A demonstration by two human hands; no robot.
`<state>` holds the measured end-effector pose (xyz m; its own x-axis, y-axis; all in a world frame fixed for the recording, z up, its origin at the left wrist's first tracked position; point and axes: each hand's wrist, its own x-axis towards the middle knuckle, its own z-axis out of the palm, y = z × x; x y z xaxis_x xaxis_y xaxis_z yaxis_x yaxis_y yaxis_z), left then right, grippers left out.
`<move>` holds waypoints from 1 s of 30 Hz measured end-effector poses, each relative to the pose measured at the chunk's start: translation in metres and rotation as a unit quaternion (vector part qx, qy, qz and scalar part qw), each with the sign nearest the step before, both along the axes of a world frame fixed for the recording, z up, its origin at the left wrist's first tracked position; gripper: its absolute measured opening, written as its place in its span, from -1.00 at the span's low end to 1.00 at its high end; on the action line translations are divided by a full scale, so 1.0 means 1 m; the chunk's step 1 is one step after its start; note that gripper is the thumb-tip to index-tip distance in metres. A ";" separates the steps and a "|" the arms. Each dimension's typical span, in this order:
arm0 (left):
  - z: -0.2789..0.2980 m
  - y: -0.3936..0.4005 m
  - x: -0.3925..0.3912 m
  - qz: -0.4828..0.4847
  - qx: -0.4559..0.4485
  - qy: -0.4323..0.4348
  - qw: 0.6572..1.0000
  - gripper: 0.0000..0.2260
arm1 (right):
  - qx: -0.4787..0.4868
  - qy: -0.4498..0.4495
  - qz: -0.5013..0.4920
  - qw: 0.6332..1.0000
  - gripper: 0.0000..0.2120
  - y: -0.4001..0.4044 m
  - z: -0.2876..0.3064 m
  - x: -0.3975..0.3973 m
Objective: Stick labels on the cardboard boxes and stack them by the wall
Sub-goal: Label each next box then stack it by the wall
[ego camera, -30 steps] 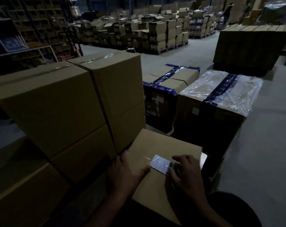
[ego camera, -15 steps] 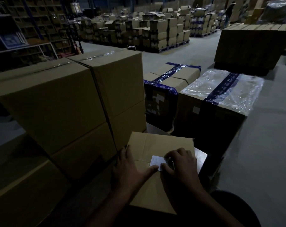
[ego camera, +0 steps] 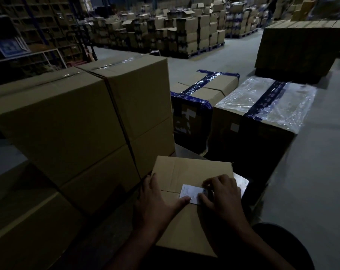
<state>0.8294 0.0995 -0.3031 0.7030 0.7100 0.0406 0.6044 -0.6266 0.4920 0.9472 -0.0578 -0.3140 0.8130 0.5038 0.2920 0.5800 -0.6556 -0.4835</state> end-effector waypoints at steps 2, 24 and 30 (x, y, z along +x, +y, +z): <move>0.000 0.000 0.000 0.001 0.001 0.000 1.000 0.18 | 0.003 -0.023 -0.005 1.000 -0.74 -0.004 -0.003 -0.004; -0.011 -0.009 -0.017 0.077 -0.001 -0.042 0.996 0.04 | -0.047 -0.035 0.121 0.991 -0.55 -0.002 0.002 0.043; -0.002 -0.008 0.008 0.003 0.023 -0.023 0.999 -0.02 | -0.067 -0.031 0.069 0.995 -0.54 0.007 0.003 0.033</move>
<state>0.8373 0.0920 -0.3051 0.6953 0.7111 0.1047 0.5862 -0.6453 0.4898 0.9798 -0.0506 -0.3109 0.7154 0.6479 0.2616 0.6954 -0.6235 -0.3573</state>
